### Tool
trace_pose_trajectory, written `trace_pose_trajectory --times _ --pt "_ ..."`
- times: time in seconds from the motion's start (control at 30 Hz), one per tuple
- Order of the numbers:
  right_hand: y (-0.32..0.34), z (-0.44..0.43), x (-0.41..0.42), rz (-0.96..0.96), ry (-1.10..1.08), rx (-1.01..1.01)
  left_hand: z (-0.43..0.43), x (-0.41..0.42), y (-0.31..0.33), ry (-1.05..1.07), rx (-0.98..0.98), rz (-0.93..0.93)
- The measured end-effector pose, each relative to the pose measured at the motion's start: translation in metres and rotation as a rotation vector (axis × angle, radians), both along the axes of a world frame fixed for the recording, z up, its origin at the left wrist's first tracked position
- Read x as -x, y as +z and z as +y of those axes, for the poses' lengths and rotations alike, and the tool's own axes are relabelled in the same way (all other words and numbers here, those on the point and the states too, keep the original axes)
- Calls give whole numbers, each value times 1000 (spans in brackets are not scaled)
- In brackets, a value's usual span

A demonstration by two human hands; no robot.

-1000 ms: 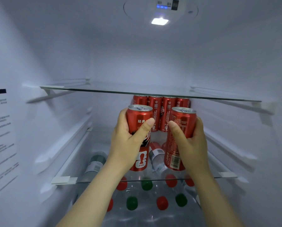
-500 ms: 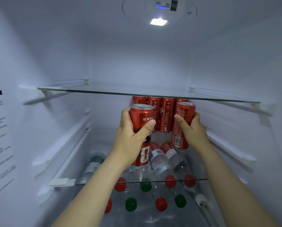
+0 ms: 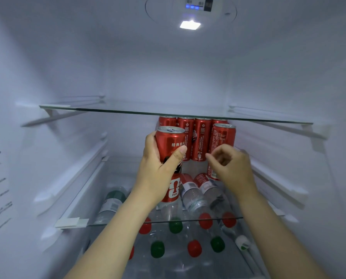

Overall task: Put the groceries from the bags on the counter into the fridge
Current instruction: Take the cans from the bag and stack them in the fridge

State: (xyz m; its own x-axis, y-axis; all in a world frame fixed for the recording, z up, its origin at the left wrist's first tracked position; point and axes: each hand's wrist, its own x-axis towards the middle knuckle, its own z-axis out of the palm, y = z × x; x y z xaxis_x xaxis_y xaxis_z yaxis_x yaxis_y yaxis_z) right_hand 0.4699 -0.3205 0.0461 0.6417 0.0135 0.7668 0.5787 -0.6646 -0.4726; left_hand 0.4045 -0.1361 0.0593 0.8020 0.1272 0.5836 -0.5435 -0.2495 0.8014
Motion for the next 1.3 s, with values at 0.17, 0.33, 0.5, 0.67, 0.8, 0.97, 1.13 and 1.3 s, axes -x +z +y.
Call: trace_pose_trajectory --times 0.17,0.33,0.5,0.67,0.8,0.97,1.13,1.3 --pt "-2 2 -2 101 11 -13 1 1 -1 -1 1 -5" --pt "-3 -4 -7 141 -31 -120 0 0 -2 -7 11 -8" --pt "-4 -5 -9 160 -53 -154 0 -2 -3 -4 11 -10" --pt "-6 -7 -13 222 -49 -173 2 -3 -3 -8 -14 7" --pt "-9 -11 -21 344 -60 -185 6 -2 -9 -35 -44 63" --pt "-11 -12 -26 365 -58 -179 11 -9 -31 -22 -194 198" --pt "-11 -15 -26 344 -129 -198 12 -31 -32 41 -318 233" --pt "-9 -18 -24 314 -191 -234 1 -75 -20 63 -431 335"
